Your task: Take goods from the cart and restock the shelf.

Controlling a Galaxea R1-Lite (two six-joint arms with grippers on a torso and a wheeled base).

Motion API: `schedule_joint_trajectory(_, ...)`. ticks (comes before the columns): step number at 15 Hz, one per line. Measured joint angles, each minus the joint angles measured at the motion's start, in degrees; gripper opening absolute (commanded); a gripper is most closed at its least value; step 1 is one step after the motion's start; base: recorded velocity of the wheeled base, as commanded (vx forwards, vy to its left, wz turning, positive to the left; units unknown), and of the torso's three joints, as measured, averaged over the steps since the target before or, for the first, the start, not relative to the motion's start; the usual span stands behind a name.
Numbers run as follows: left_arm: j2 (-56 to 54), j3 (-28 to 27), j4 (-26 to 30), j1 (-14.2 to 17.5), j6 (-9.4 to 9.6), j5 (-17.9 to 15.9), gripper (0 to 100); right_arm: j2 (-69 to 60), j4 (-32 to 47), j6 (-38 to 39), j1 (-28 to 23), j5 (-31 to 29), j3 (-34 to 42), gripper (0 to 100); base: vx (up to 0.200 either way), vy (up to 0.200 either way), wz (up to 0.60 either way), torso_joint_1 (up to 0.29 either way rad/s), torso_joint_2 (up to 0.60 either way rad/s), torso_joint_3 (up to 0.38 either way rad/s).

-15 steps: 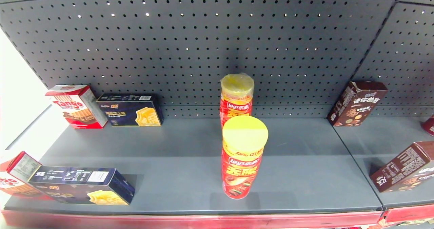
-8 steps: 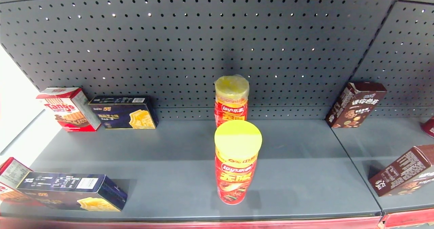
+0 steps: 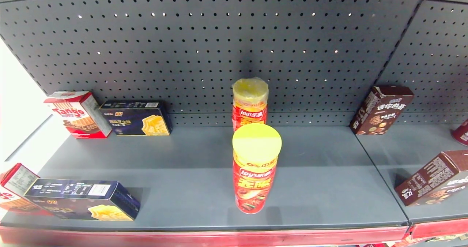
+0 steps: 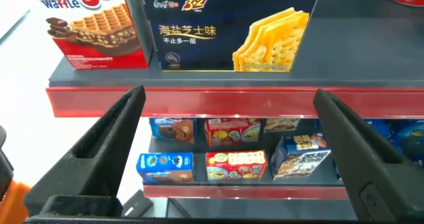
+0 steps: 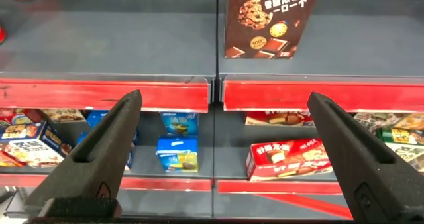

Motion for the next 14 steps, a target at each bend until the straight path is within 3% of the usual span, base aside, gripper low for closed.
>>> schedule_joint_trajectory(14,0.0,-0.05,0.02,-0.02,-0.04,-0.01,100,0.0,-0.02,-0.02,0.02,-0.02,0.0,100,-0.014,0.0,0.0,0.0,0.0,0.0)
